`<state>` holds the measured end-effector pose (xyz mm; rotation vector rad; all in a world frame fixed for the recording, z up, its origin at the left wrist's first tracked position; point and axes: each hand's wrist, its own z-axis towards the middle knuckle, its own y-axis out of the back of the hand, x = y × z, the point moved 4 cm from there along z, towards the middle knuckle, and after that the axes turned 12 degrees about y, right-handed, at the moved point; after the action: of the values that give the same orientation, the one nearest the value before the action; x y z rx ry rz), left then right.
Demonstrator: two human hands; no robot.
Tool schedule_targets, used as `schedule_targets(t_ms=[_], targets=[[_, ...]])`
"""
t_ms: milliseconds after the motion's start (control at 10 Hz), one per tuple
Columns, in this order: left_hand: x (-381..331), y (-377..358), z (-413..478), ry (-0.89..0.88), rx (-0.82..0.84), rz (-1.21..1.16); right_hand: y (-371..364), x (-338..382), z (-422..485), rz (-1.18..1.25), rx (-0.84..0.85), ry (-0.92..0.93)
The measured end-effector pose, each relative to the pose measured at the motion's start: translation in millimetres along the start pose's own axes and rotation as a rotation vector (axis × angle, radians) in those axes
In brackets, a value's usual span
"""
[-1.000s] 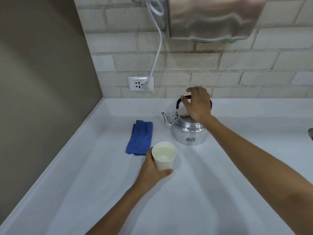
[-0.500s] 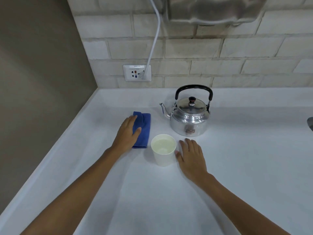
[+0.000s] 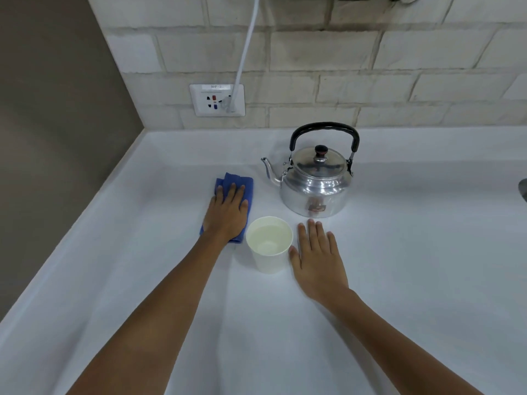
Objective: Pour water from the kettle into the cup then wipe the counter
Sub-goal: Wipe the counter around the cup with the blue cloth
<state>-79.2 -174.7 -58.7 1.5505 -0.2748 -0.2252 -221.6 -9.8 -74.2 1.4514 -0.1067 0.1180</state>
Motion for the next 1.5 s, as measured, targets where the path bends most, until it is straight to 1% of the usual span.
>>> schedule_targets(t_ms=[100,200,300,400,500,600,700,800,900,1000,1100,1200,1300,1400,1500], targets=[[-6,-3,-25,-0.205,-0.003,-0.036,-1,-2,0,-0.007,-0.001,0.006],[6,-8,-46,-0.321,0.005,-0.142,-1,-2,0,-0.010,-0.004,0.008],[10,-9,-43,-0.335,-0.002,-0.079,-2,0,1,-0.006,-0.013,0.001],[-8,-4,-35,-0.245,0.000,-0.056,-3,0,2,-0.022,-0.019,0.000],[-16,1,-38,-0.209,0.043,-0.090,-3,-2,2,-0.018,-0.018,0.007],[-8,2,-57,-0.201,0.056,-0.207,-3,-4,2,-0.013,-0.013,0.013],[17,-6,-80,-0.215,-0.027,-0.154,-3,-5,3,0.011,-0.011,0.017],[61,-7,-83,-0.018,-0.038,-0.194,-3,-5,3,0.024,-0.016,0.017],[70,-5,-76,0.147,-0.022,-0.168,-2,-3,2,0.028,-0.030,0.009],[50,-6,-88,0.185,-0.003,-0.140,-3,-3,2,0.035,-0.013,0.005],[36,-12,-130,0.127,-0.025,-0.202,-3,-4,3,0.024,-0.012,0.009],[37,-10,-185,0.018,-0.054,-0.232,-4,-5,2,0.020,-0.008,0.010],[64,-5,-194,0.065,-0.047,-0.230,-4,-5,2,0.027,-0.005,0.012],[72,-6,-187,0.215,0.005,-0.191,-4,-5,2,0.030,-0.010,0.008],[47,-5,-197,0.289,-0.005,-0.160,-4,-3,2,0.030,-0.004,0.001]])
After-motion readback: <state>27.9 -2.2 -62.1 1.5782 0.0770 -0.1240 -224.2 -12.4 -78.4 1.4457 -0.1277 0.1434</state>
